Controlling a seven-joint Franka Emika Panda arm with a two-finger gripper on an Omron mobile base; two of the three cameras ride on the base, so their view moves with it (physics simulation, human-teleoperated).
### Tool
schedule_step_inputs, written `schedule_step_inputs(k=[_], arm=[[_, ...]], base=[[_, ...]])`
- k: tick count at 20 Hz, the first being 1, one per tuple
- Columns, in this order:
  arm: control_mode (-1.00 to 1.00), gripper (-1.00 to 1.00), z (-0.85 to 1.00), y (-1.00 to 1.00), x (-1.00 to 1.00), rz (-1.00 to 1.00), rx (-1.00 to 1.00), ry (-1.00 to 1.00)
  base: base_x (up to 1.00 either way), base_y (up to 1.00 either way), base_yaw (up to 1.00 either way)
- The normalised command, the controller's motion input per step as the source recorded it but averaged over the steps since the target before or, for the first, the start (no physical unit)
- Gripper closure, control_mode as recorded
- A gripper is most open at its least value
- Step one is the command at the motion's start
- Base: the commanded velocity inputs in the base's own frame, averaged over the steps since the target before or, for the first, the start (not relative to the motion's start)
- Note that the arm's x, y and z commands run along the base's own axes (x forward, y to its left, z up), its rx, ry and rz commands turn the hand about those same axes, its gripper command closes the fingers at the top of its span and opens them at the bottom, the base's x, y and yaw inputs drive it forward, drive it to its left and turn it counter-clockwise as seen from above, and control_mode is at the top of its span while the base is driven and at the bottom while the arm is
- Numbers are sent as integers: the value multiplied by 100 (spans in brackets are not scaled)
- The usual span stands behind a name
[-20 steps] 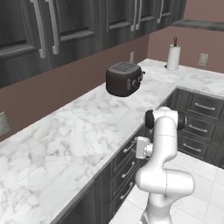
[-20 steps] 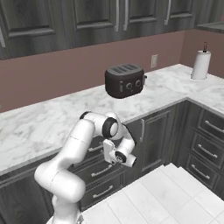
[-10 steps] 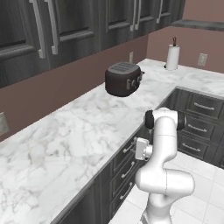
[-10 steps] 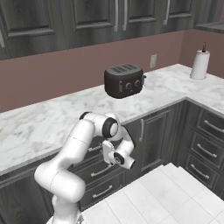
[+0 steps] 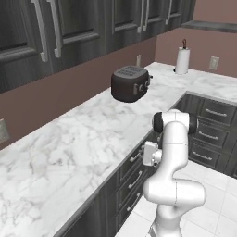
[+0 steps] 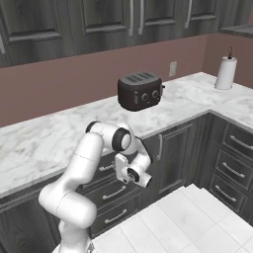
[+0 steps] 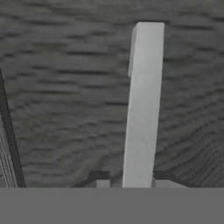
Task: Take a straw from the drawer in front and place it inside the glass cup on the dining counter.
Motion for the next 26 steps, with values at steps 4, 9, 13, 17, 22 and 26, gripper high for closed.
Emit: schedule_step_inputs(k=[4, 9, 13, 17, 22, 26], arm=[[-100, 100, 7, 7, 8, -1, 0, 5], [-100, 100, -3, 5, 14, 0, -3, 11], [-100, 100, 0, -2, 0, 0, 0, 1], [-100, 100, 0, -16, 0, 0, 0, 1], [-100, 100, 0, -36, -3, 0, 0, 0], [-100, 100, 2, -82, -26, 0, 3, 0]], base=[[0, 0, 0], [0, 0, 0], [0, 0, 0], [0, 0, 0], [0, 0, 0], [0, 0, 0]])
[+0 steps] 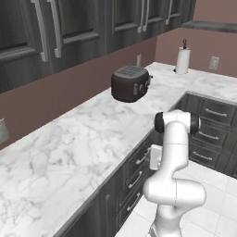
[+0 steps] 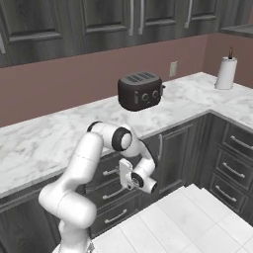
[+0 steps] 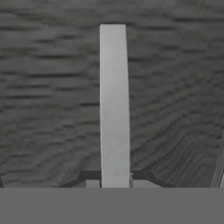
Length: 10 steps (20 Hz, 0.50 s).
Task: Take a straw from the drawer in front and place it inside the glass cup on the dining counter.
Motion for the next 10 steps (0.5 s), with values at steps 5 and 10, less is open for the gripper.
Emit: schedule_step_inputs(k=[5, 10], arm=[[-100, 100, 5, -100, -47, 0, 6, 0], [-100, 100, 2, -100, -59, 0, 7, 0]], base=[[0, 0, 0], [0, 0, 0]])
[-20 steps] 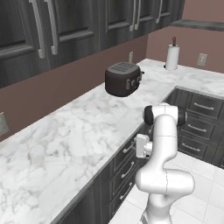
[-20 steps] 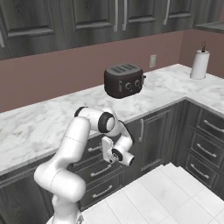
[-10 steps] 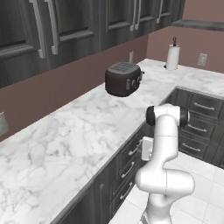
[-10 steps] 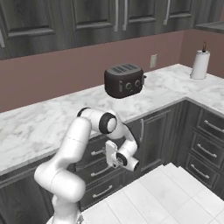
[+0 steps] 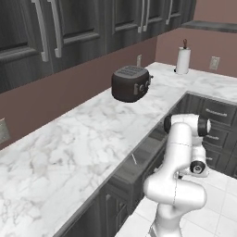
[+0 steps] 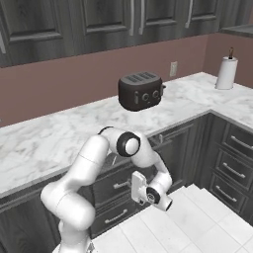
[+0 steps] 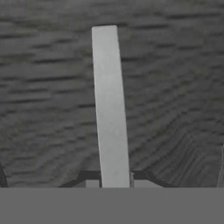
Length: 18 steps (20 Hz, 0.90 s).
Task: Take a straw from the drawer in front and place it inside the glass cup on the dining counter.
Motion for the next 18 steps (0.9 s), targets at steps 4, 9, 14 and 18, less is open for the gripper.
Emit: schedule_step_inputs(k=[4, 9, 14, 18], arm=[[-100, 100, 0, -100, -69, 0, 8, 0], [-100, 100, 0, -100, -60, 0, 4, 0], [-100, 100, 0, -100, -55, 0, 2, 0], [-100, 100, 0, -100, -56, 0, 1, 0]], base=[[0, 0, 0], [0, 0, 0], [0, 0, 0], [0, 0, 0]])
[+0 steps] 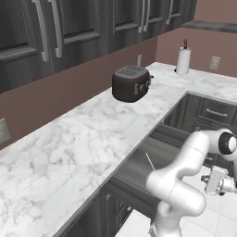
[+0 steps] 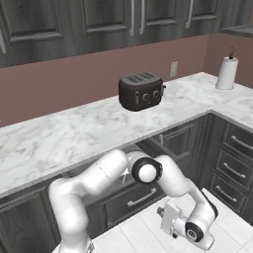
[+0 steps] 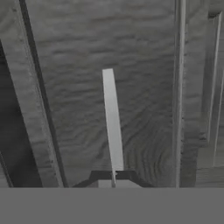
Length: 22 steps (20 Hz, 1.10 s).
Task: Take a straw from the drawer in front and place it inside the glass cup on the dining counter.
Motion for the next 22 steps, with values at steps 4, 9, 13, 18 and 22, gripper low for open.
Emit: schedule_step_inputs(k=[4, 9, 13, 18, 22], arm=[[-100, -100, 7, -83, -49, 0, 0, 0], [-100, -100, 87, 3, -45, 1, -10, 5], [-100, -100, 100, 59, -33, 6, -34, 16], [-100, -100, 100, 98, -15, 10, -53, 21], [-100, -100, 100, 100, -7, 11, -56, 14]], base=[[0, 0, 0], [0, 0, 0], [0, 0, 0], [0, 0, 0], [0, 0, 0]])
